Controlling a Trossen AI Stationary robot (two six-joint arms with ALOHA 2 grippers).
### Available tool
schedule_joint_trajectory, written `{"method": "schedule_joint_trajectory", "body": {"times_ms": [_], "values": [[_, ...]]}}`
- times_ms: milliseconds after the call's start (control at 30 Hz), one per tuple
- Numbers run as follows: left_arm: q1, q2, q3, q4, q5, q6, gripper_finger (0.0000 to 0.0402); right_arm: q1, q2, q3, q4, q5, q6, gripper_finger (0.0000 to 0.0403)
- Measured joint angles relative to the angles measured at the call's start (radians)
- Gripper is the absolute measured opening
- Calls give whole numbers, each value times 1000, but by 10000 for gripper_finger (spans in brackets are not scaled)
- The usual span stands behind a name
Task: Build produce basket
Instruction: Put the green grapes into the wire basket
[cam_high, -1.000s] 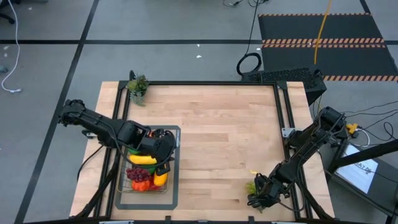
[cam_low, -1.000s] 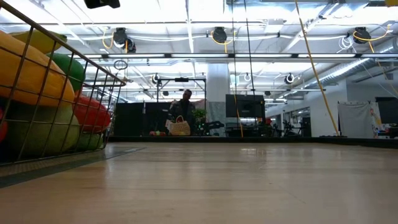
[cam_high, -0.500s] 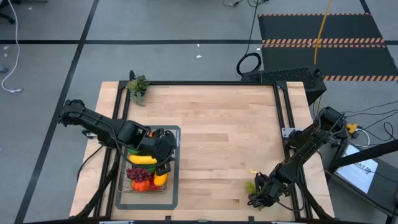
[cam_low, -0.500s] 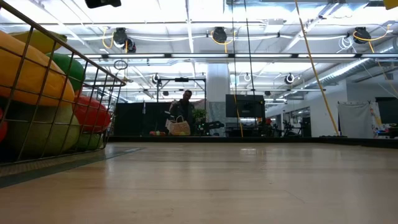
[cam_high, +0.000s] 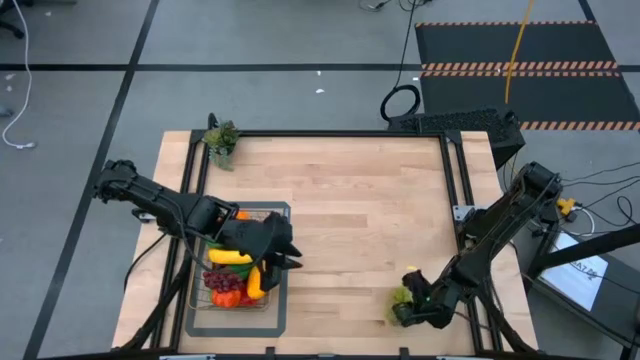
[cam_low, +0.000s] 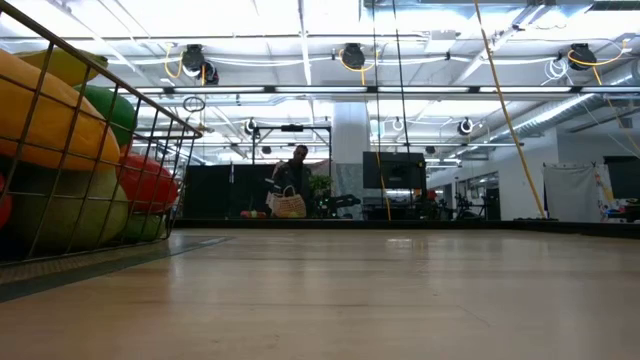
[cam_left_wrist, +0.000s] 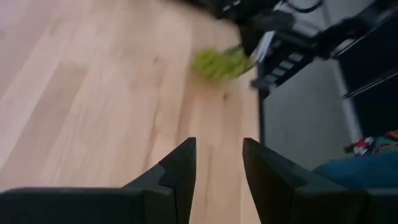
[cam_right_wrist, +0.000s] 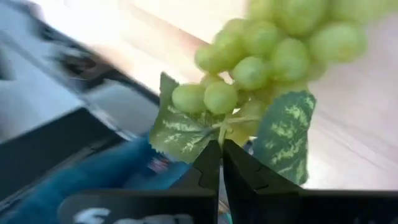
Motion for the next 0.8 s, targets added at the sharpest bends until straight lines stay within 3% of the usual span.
{"method": "schedule_joint_trajectory", "body": {"times_ms": [167,333,800], "values": [[-1,0,0,139,0,110,131,-34,-97,3,-2,146,-98,1],[7,0,0,217,-30,159,131,-111,-196,3,-20,190,-286,1],[35,0,0,230,-191,-27,131,-373,-425,3,83,212,-917,0]]}}
